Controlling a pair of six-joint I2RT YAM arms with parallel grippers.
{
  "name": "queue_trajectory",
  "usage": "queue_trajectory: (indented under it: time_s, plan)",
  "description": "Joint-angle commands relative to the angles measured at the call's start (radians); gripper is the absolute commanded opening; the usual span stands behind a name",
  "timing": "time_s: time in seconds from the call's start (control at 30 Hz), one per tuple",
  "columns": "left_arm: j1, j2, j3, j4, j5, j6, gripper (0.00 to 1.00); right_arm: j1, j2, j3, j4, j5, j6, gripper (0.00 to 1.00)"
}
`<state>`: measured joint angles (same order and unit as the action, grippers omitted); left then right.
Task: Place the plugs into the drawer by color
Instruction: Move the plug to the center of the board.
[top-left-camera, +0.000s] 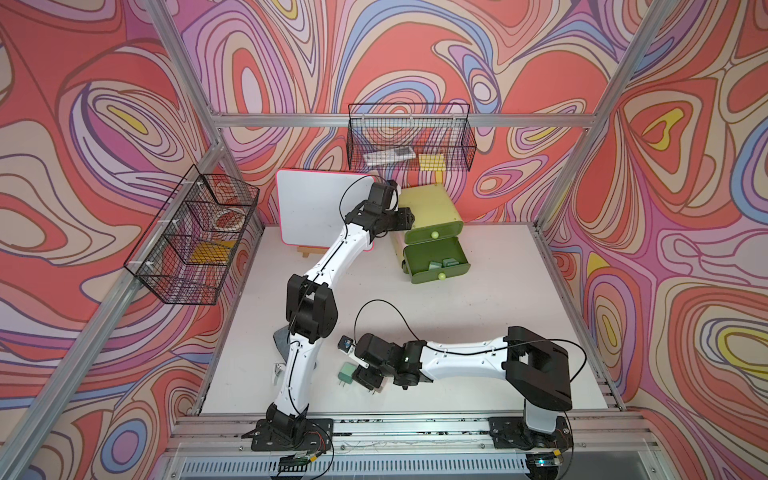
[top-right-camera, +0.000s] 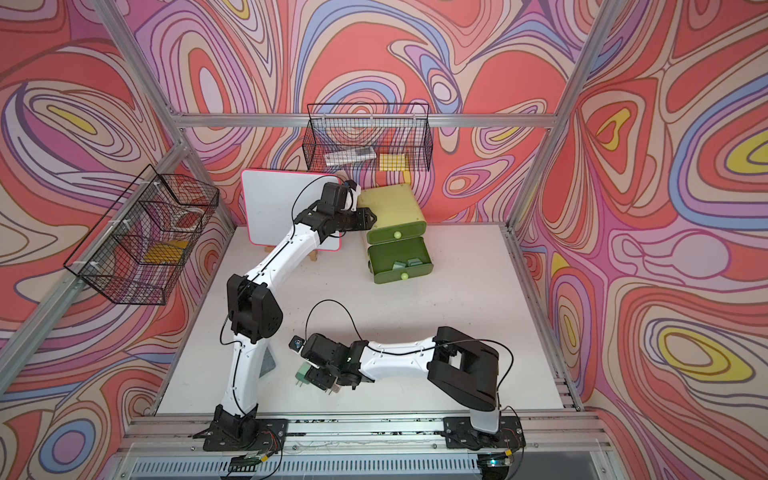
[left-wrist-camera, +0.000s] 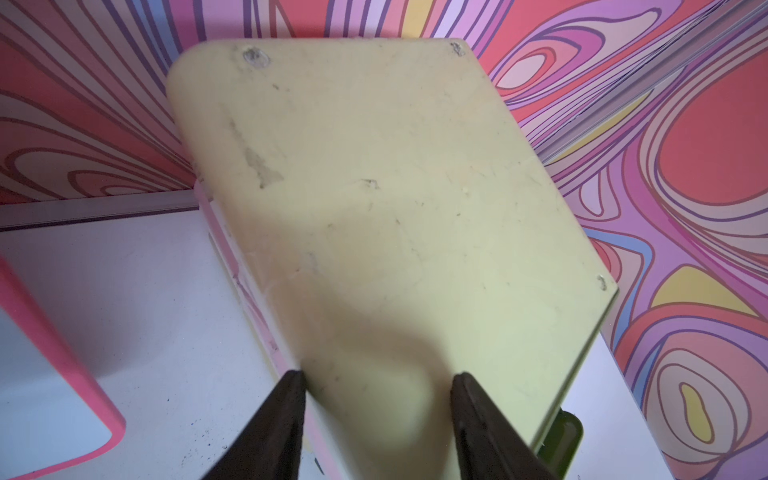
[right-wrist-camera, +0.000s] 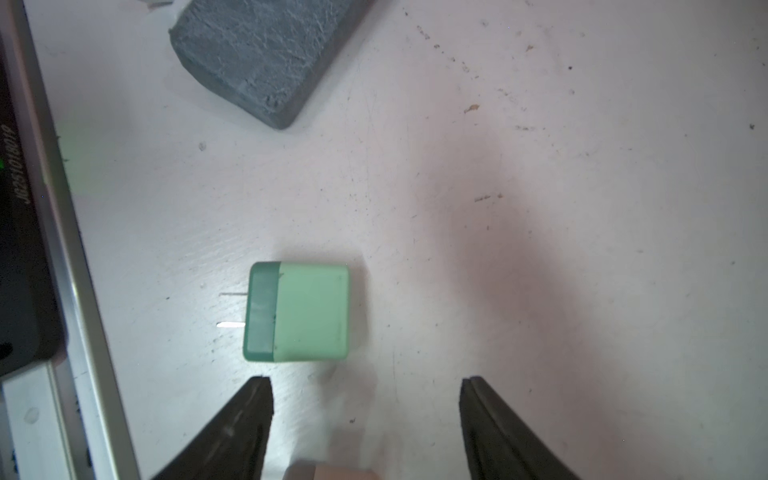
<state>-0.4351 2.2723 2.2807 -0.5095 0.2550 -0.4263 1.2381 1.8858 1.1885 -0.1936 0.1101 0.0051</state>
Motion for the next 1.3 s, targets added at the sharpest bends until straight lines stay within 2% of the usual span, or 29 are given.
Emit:
queue_trajectory:
  time_s: [0.0, 0.2, 0.23, 0.47, 0.73, 1.0, 1.27]
  plan:
    - [-0.013, 0.005, 0.015, -0.048, 0.013, 0.006, 0.55, -0.001, 0.055, 0.057, 0.008, -0.026, -0.045, 0.77]
    - [-0.013, 0.003, 0.015, -0.047, 0.008, 0.01, 0.55, 0.0, 0.104, 0.092, 0.034, -0.04, -0.05, 0.88]
    - [-0.014, 0.002, 0.015, -0.047, 0.008, 0.009, 0.55, 0.001, 0.121, 0.109, 0.016, -0.04, -0.055, 0.98]
    - [-0.017, -0.004, 0.015, -0.049, 0.005, 0.012, 0.56, 0.001, 0.148, 0.122, 0.0, -0.004, -0.057, 0.98]
    - [-0.023, -0.007, 0.015, -0.049, 0.006, 0.012, 0.56, -0.006, 0.104, 0.075, -0.005, 0.053, -0.043, 0.96]
    - [-0.027, -0.005, 0.016, -0.05, 0.009, 0.009, 0.56, -0.067, 0.022, -0.015, -0.007, 0.083, -0.017, 0.93]
    - [-0.025, -0.007, 0.015, -0.047, 0.012, 0.006, 0.56, -0.16, -0.056, -0.074, -0.035, 0.111, -0.045, 0.94]
